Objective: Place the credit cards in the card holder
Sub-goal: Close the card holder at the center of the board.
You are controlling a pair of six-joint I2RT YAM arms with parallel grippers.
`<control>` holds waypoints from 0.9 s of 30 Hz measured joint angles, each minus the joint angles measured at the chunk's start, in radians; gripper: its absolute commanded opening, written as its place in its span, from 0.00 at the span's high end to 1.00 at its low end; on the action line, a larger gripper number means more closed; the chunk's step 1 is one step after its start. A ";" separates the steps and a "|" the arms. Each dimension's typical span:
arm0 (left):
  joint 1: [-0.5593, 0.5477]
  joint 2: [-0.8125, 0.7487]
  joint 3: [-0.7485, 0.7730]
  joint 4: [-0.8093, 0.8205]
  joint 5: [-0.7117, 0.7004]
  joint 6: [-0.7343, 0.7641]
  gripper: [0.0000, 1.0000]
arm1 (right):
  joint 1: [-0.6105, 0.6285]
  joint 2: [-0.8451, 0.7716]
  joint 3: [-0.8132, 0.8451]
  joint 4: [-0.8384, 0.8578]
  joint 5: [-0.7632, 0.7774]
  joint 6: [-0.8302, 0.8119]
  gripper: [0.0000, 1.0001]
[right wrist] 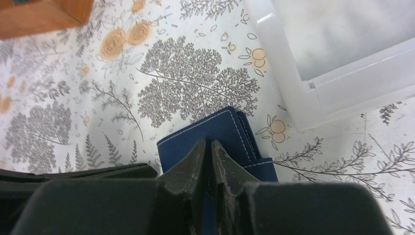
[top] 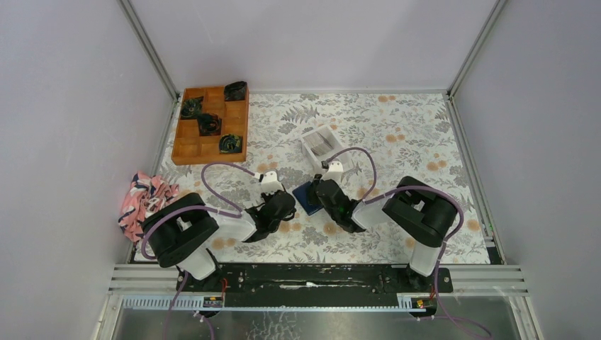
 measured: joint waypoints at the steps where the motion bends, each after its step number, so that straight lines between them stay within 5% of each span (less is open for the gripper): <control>1: 0.000 0.000 0.000 0.001 0.003 -0.001 0.86 | 0.003 0.014 -0.007 0.035 0.011 0.010 0.84; 16: 0.000 0.024 0.018 0.015 0.027 -0.029 0.86 | 0.033 0.153 -0.051 0.337 0.084 0.137 0.84; 27: 0.000 -0.034 0.014 -0.026 0.028 -0.034 0.86 | 0.035 0.043 0.056 0.035 0.058 -0.025 0.74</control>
